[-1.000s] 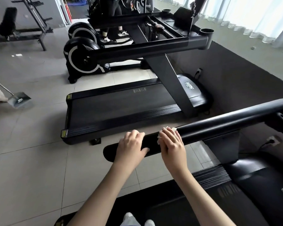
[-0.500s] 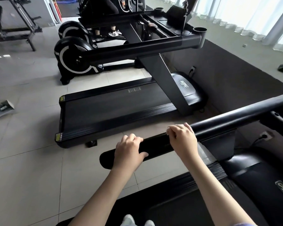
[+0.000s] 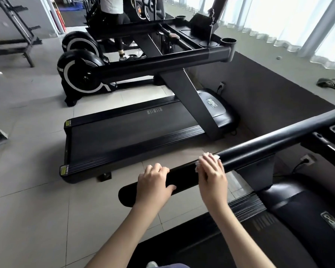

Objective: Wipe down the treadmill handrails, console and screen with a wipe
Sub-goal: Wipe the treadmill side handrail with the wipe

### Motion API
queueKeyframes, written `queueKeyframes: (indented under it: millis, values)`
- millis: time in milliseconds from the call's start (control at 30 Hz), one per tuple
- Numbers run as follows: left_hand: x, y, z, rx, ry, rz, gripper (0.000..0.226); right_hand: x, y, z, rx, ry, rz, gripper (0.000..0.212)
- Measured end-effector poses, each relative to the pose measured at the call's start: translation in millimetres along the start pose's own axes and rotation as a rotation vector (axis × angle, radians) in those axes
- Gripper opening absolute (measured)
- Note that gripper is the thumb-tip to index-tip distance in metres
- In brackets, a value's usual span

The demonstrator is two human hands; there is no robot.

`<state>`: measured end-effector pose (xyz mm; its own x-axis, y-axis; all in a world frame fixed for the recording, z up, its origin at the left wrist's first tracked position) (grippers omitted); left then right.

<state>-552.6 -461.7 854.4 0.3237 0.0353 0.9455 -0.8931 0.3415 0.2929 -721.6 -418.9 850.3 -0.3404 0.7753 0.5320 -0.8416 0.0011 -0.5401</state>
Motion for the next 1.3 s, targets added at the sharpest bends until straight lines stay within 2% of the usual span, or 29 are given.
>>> queueKeyframes:
  millis: [100, 167, 267, 333, 433, 500, 667, 833, 1000, 1100, 1200, 1300]
  values:
    - [1, 0, 0, -0.014, 0.000, 0.001, 0.048, -6, -16, -18, 0.108, -0.077, 0.068, 0.033]
    - [0, -1, 0, -0.024, 0.004, -0.001, 0.048, 2, -1, -14, 0.131, -0.037, 0.022, 0.033]
    - [0, -1, 0, -0.039, 0.013, -0.007, 0.049, 16, 27, -7, -0.056, 0.092, -0.041, 0.033]
    - [0, -2, 0, -0.047, 0.026, 0.000, 0.049, 12, 20, -10, -0.142, 0.130, -0.030, 0.030]
    - [0, -3, -1, -0.047, 0.042, 0.007, 0.048, 4, -7, -22, 0.024, 0.061, 0.000, 0.031]
    - [-1, -2, -2, -0.052, 0.041, 0.013, 0.049, 11, -4, -17, 0.144, 0.051, -0.067, 0.031]
    - [-1, -1, -4, -0.054, 0.057, 0.003, 0.049, 17, 20, 24, -0.013, 0.122, -0.188, 0.032]
    - [-2, 0, -6, -0.022, 0.063, 0.000, 0.048, 1, -4, 31, 0.251, -0.100, -0.115, 0.016]
    - [-2, -3, -5, 0.017, 0.034, -0.040, 0.050, 6, 14, 49, 0.121, -0.034, -0.194, 0.026]
    - [-2, -5, -4, 0.054, 0.015, -0.060, 0.048, 3, -4, 26, 0.260, -0.083, -0.074, 0.026]
    - [-1, -5, -3, 0.081, 0.007, -0.045, 0.046, 14, 11, 25, 0.367, -0.083, -0.038, 0.025]
    - [-1, -3, -5, 0.110, 0.012, -0.022, 0.044, 24, 40, 36, 0.228, 0.009, -0.082, 0.025]
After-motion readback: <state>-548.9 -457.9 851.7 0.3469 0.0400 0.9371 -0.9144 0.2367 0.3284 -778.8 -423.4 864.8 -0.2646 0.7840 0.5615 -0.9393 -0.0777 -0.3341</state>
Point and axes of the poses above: each hand's wrist, its own z-axis towards the middle knuckle, its own x-axis out of the back of the hand, y = z × x, the point moved 9 cm from there along z, towards the middle knuckle, and after that the axes turned 9 degrees about y, right-handed, at the moved point
